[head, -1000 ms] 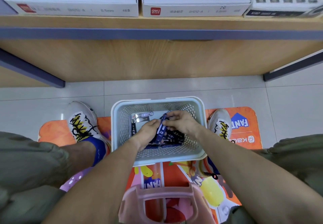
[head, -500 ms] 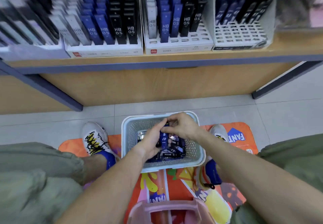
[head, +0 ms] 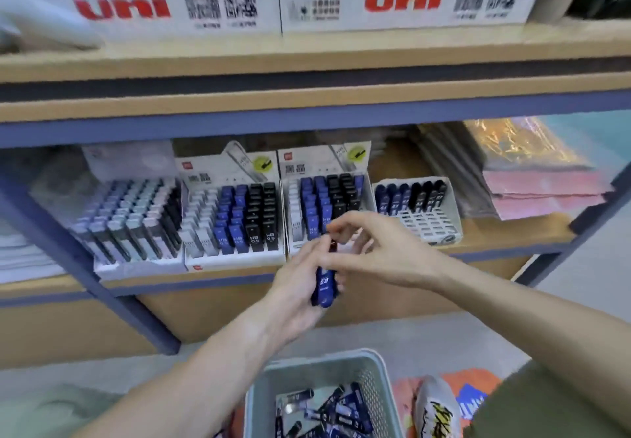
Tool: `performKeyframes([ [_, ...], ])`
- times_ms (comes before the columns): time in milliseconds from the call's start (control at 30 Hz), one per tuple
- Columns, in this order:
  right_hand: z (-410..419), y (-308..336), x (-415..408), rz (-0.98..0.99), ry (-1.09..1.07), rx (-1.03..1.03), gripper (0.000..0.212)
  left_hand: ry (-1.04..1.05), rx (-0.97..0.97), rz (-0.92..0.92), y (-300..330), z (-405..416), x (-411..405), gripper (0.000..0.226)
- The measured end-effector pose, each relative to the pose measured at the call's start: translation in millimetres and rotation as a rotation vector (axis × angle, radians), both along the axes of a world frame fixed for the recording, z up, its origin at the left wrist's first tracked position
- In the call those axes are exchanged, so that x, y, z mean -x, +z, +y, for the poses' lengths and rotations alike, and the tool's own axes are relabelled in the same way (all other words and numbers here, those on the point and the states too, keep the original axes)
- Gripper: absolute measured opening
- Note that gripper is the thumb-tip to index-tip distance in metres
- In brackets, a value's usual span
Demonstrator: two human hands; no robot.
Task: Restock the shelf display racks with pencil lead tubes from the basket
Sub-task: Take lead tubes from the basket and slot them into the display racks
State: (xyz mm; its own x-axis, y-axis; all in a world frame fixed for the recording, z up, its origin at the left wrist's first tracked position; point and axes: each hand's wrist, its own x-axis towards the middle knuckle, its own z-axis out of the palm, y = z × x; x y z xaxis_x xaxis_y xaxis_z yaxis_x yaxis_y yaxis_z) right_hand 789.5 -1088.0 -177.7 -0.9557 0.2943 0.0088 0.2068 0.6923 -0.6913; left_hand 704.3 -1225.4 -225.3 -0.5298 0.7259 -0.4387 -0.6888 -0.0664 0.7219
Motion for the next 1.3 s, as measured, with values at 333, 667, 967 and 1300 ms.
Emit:
performKeyframes([
  [333, -5, 28, 16, 0.082, 0.213, -0.229, 0.135, 0.089, 0.014, 0.277, 43, 17, 31, 0.029],
  [667, 3, 15, 26, 0.151, 0.227, -0.272, 0.099, 0.053, -0.003, 0.250, 36, 20, 27, 0.025],
  [967, 6, 14, 32, 0.164, 0.193, -0.239, 0.091, -0.102, -0.025, 0.140, 39, 16, 33, 0.027],
  [1300, 22, 7, 30, 0.090, 0.149, -0.086, 0.098, -0.255, -0.057, -0.139, 43, 13, 41, 0.032],
])
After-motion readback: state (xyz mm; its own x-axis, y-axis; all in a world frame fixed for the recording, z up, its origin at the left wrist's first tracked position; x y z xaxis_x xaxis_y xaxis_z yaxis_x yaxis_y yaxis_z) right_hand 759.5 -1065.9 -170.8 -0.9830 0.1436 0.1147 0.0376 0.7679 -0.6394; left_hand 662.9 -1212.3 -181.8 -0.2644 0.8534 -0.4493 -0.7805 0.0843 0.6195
